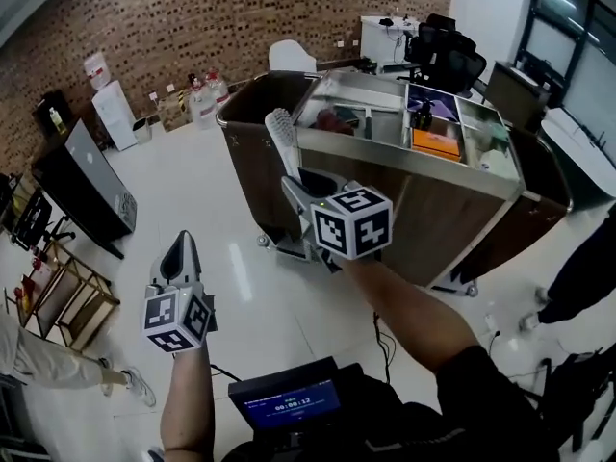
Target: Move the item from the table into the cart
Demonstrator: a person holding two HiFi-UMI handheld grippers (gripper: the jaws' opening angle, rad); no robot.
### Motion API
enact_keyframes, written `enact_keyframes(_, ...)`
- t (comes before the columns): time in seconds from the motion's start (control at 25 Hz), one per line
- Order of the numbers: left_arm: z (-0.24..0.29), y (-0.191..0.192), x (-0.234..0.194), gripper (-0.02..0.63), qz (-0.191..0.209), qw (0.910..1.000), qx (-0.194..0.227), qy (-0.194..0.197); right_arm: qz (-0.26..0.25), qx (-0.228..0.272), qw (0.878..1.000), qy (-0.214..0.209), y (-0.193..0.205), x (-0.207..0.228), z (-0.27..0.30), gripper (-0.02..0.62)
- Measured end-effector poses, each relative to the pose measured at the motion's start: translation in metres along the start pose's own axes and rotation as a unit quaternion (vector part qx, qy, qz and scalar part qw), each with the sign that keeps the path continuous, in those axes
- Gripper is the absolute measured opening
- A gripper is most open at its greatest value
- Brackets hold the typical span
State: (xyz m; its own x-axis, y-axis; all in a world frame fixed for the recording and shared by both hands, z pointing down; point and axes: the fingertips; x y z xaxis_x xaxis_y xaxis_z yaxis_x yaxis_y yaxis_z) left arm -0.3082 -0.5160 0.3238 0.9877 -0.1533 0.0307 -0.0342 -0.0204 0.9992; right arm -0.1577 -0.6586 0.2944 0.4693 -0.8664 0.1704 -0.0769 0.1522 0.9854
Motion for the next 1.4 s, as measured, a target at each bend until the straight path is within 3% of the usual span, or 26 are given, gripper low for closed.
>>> enact_keyframes(0.28,0.171,-0.02,-0.013,0.0,0.018,0.9939,0.02,0.107,0.0,0.023,0.994,0.104,-0.033,0.11,0.075,0.075)
enact_keyframes(0.48,0.263,-0.048,-0.038,0.0,0.03,0.9832,0.041,0.176,0.015,0.039,0.985,0.168,-0.057,0.15,0.13,0.075)
enact_keyframes(0.68,0.343,-0.054,-0.02,0.0,0.021,0.9697,0.049,0.238,0.019,0.03,0.971,0.235,-0.067,0.217,0.156,0.075)
enact_keyframes(0.96,0.456,-0.062,0.02,0.0,0.014,0.9567,0.047,0.287,0.007,0.007,0.952,0.306,-0.091,0.337,0.174,0.075)
enact_keyframes(1.2,0.555,-0.072,0.073,0.0,0.026,0.9504,0.046,0.306,0.021,-0.004,0.945,0.326,-0.113,0.444,0.193,0.075)
enact_keyframes(1.4,0.626,-0.076,0.099,0.0,0.022,0.9437,0.04,0.328,0.031,-0.061,0.935,0.348,-0.113,0.519,0.228,0.075)
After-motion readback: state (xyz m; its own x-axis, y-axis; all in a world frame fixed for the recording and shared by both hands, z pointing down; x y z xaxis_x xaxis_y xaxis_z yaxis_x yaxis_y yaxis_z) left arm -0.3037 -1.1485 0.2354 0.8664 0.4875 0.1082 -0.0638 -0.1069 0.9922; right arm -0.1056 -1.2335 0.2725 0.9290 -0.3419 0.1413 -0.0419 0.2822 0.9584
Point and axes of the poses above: the fingertips, and each gripper's own axes: z forward along the fingers, x to its right, y out of its underside, and after that the axes turned 2 degrees about x, right-handed
